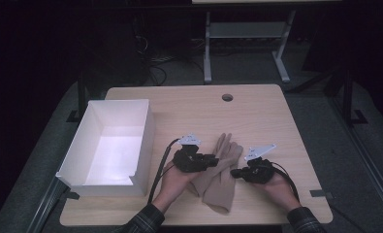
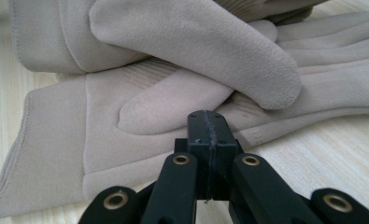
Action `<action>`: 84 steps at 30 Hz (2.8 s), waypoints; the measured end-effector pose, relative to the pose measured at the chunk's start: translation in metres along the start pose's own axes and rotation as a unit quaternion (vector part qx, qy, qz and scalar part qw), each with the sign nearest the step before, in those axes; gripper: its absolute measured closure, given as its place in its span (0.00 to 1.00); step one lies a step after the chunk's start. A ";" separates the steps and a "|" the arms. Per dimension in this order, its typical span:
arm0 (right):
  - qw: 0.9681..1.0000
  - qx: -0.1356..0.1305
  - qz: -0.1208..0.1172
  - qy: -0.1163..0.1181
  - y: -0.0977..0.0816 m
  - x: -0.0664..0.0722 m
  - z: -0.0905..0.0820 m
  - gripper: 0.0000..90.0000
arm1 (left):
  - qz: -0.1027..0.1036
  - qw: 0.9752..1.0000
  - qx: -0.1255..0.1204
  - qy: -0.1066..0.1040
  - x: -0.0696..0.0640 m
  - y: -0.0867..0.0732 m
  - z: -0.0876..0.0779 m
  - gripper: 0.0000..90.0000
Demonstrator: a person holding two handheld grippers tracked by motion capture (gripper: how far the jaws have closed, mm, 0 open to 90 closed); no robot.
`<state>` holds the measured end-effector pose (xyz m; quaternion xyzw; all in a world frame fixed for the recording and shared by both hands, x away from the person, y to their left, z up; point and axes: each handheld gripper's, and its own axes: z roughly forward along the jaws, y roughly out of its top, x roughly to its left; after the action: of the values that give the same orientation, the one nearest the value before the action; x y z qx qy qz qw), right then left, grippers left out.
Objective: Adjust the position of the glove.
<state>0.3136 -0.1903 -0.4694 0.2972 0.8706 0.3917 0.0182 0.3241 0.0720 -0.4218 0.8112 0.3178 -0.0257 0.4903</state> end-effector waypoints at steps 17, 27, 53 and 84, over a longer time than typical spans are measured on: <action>1.000 0.000 0.002 -0.005 -0.002 -0.003 -0.004 1.00 | 0.016 0.999 0.014 0.035 0.022 0.010 -0.008 0.98; 1.000 -0.002 0.007 -0.011 -0.003 -0.005 -0.006 1.00 | 0.055 0.996 0.068 -0.024 -0.001 0.009 0.025 0.98; 0.989 -0.038 0.069 -0.127 -0.033 -0.042 -0.044 0.33 | 0.106 0.985 0.123 -0.049 -0.047 -0.013 0.053 0.96; 0.984 -0.030 0.054 -0.168 -0.042 -0.049 -0.038 0.15 | 0.112 0.978 0.174 0.026 -0.013 -0.046 -0.008 0.95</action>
<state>0.3223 -0.2633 -0.4821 0.4051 0.8257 0.3621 0.1517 0.2870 0.0864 -0.4488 0.9149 0.2282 -0.0039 0.3330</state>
